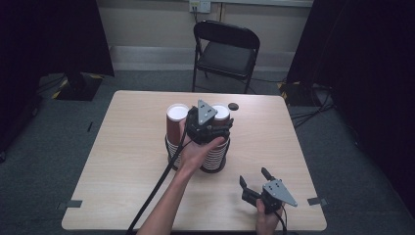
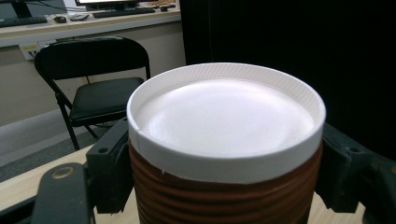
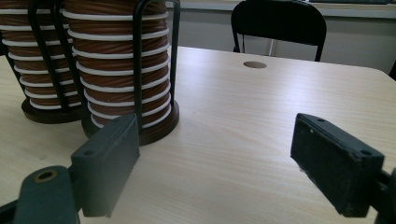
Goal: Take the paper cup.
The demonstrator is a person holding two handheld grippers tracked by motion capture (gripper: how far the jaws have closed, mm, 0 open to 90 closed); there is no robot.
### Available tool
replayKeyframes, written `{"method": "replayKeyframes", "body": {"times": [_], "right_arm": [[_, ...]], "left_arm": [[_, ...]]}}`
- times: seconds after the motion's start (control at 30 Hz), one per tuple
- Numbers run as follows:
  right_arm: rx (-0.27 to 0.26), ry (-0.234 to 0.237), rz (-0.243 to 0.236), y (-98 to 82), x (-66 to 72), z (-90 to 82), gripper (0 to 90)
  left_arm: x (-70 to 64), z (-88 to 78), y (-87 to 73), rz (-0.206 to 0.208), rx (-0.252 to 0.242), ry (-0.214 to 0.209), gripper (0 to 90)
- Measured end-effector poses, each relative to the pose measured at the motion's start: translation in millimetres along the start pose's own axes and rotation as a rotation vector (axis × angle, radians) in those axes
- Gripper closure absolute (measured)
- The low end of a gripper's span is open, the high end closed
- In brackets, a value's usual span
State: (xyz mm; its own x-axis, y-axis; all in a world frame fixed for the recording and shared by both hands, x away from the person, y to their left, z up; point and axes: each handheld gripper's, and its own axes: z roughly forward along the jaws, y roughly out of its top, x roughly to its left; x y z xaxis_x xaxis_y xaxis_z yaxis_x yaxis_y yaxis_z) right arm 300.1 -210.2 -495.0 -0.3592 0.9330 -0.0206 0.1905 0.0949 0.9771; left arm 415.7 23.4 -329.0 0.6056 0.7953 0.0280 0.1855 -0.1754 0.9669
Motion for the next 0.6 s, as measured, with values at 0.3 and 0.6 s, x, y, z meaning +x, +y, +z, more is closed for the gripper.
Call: {"method": "replayKeyframes", "body": {"times": [0.3,0.6], "right_arm": [[0.004,0.001,0.001,0.2,0.3,0.2,14.8],[0.014,0.007,-0.005,0.6,0.4,1.1,14.7]], "left_arm": [[3.2,-8.5,10.1,-0.009,-0.032,-0.027,21.2],[3.5,-13.2,14.5,0.004,-0.077,-0.039,21.2]]}}
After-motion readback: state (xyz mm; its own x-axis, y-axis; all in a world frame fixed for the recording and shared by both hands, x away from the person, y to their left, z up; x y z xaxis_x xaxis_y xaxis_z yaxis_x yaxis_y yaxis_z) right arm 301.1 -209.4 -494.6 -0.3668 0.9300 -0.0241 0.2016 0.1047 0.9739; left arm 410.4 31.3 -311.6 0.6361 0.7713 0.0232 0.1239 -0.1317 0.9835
